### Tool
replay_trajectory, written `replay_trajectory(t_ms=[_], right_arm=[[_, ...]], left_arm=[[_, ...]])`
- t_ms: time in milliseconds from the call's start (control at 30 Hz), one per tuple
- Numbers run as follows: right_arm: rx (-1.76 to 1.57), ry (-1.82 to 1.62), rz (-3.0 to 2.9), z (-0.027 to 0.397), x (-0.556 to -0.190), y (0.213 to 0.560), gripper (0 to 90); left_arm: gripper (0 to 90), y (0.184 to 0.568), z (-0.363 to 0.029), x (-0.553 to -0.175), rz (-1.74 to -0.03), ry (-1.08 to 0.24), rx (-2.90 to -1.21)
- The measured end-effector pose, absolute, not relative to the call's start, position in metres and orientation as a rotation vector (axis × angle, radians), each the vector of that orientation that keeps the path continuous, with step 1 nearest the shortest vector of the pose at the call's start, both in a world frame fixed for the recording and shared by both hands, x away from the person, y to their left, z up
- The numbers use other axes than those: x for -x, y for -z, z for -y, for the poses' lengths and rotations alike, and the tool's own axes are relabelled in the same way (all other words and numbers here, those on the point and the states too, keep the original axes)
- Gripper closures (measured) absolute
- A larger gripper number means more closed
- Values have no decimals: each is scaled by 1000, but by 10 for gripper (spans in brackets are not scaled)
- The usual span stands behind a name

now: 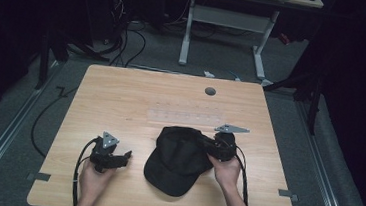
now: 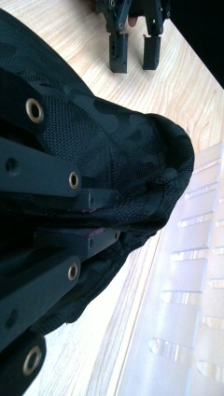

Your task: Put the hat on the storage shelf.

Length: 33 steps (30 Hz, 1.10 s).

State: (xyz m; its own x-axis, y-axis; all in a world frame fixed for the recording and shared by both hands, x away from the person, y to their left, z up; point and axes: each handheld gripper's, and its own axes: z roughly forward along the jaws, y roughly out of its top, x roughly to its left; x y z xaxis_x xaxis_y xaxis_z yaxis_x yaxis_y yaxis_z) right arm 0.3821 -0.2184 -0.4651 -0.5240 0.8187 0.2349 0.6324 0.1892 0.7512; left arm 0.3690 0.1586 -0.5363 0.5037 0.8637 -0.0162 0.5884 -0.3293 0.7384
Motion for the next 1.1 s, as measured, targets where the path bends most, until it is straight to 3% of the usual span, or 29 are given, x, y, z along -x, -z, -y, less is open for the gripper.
replay_trajectory(t_ms=[633, 900, 1100], right_arm=[[-1321, -1282, -2201, 240, -358, 443, 830], [-1272, -1307, -2197, 245, -347, 435, 831], [-1226, -1352, -2192, 246, -340, 425, 831]], left_arm=[[269, 535, -159, -369, -1171, -484, -2066], [298, 531, -156, -368, -1136, -395, -2058], [293, 512, -141, -359, -999, -273, -2036]])
